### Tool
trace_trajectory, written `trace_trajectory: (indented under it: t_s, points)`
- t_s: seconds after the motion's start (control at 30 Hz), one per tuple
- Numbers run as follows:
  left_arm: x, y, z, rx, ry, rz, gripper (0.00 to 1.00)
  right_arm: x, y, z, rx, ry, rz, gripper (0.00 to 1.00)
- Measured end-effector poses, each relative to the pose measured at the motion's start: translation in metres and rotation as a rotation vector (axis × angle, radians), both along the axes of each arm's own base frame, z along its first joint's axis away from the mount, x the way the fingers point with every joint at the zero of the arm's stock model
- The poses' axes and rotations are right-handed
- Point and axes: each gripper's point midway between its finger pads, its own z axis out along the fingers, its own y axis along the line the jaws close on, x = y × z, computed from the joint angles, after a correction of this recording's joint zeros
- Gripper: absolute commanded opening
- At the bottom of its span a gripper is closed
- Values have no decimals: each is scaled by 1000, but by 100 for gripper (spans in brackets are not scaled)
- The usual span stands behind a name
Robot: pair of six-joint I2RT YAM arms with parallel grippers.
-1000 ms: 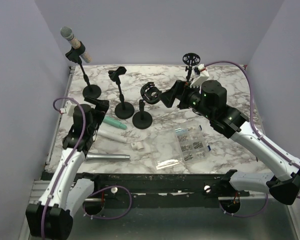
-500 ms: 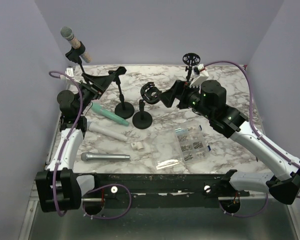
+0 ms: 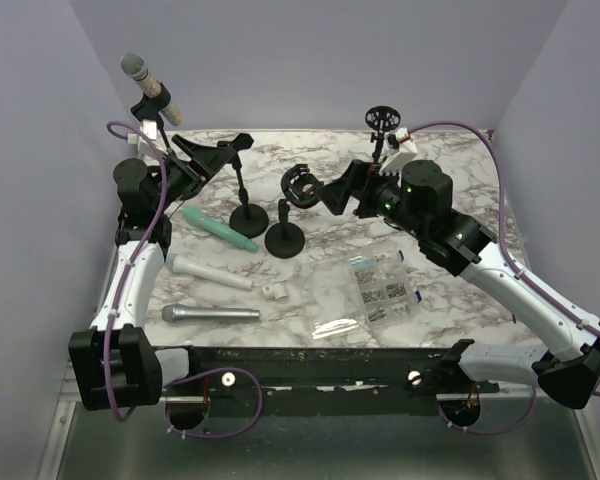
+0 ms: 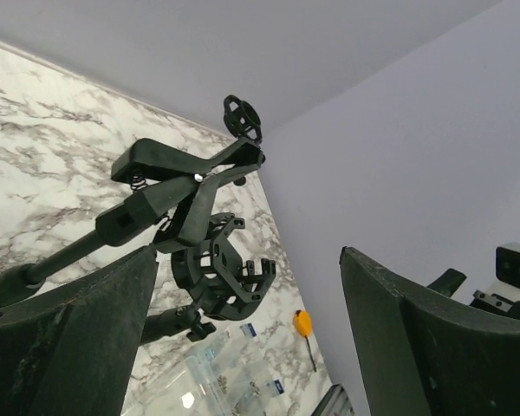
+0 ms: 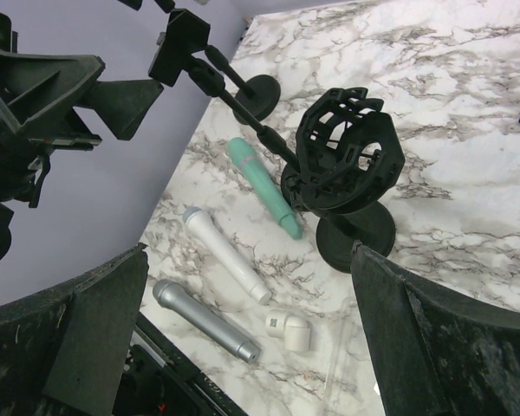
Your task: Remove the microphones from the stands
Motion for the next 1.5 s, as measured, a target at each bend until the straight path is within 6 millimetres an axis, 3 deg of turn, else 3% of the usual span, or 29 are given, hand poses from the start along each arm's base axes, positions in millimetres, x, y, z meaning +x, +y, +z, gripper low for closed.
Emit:
trace_trajectory:
  t_s: [0.13, 0.3, 0.53, 0.77, 0.93, 1.13, 1.4, 1.5]
  points:
    - [0, 7, -5, 29, 14, 53, 94, 0, 0, 1, 2, -2, 0, 100]
    - [5, 11, -12, 33, 48, 80, 86, 1, 3, 5, 9, -6, 8, 100]
    - [27, 16, -25, 3, 110, 112, 83, 1, 4, 4, 8, -4, 12, 100]
    - [53, 14, -44, -47, 152, 81, 73, 1, 4, 4, 9, -3, 12, 100]
    - [54, 15, -43, -34, 138, 88, 64, 1, 4, 4, 11, -3, 12, 100]
    - [48, 17, -44, -2, 103, 109, 61, 1, 5, 5, 17, 0, 12, 100]
    - [43, 16, -88, 66, 176, 125, 60, 0, 7, 9, 37, -5, 21, 100]
    - [41, 15, -116, 89, 246, 122, 62, 0, 8, 10, 41, -4, 23, 100]
